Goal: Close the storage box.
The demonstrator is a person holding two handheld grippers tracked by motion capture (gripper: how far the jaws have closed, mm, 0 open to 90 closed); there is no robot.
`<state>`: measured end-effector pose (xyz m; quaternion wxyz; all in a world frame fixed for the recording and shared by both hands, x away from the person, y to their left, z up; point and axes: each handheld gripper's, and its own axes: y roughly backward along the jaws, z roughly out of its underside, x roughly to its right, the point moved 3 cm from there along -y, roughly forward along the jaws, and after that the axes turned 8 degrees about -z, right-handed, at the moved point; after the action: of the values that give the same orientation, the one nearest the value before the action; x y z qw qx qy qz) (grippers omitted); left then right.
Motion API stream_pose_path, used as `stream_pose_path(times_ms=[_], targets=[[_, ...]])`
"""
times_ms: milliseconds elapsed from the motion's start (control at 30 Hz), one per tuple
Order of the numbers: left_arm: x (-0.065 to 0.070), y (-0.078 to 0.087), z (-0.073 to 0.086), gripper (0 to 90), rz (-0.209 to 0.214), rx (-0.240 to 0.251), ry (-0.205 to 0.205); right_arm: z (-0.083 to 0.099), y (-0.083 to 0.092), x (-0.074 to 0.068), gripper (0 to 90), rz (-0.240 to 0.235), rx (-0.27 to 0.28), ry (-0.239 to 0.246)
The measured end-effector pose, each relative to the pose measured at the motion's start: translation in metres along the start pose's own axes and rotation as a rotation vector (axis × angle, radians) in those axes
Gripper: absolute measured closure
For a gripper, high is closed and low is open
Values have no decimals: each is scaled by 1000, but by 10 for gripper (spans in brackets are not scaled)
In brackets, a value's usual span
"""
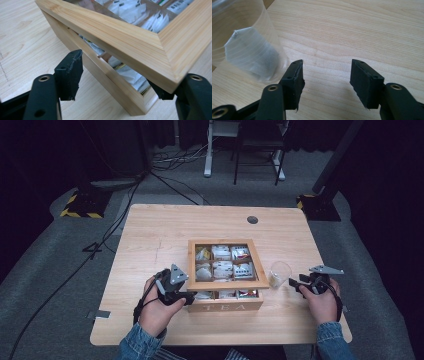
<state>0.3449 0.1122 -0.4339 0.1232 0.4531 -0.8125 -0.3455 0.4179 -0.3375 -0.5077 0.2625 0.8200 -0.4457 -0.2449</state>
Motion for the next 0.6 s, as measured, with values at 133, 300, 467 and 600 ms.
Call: stream_pose_path(times_ms=[133, 300, 467, 600], targets=[[0, -1, 0, 361, 15, -13, -16, 0, 1, 1, 452, 1, 5, -6], [2, -1, 2, 375, 44, -60, -40, 1, 3, 3, 452, 3, 7, -11], [7, -1, 2, 370, 111, -71, -30, 2, 4, 4, 454, 4, 12, -15], [12, -1, 3, 354, 151, -168, -40, 2, 3, 3, 456, 4, 10, -18]])
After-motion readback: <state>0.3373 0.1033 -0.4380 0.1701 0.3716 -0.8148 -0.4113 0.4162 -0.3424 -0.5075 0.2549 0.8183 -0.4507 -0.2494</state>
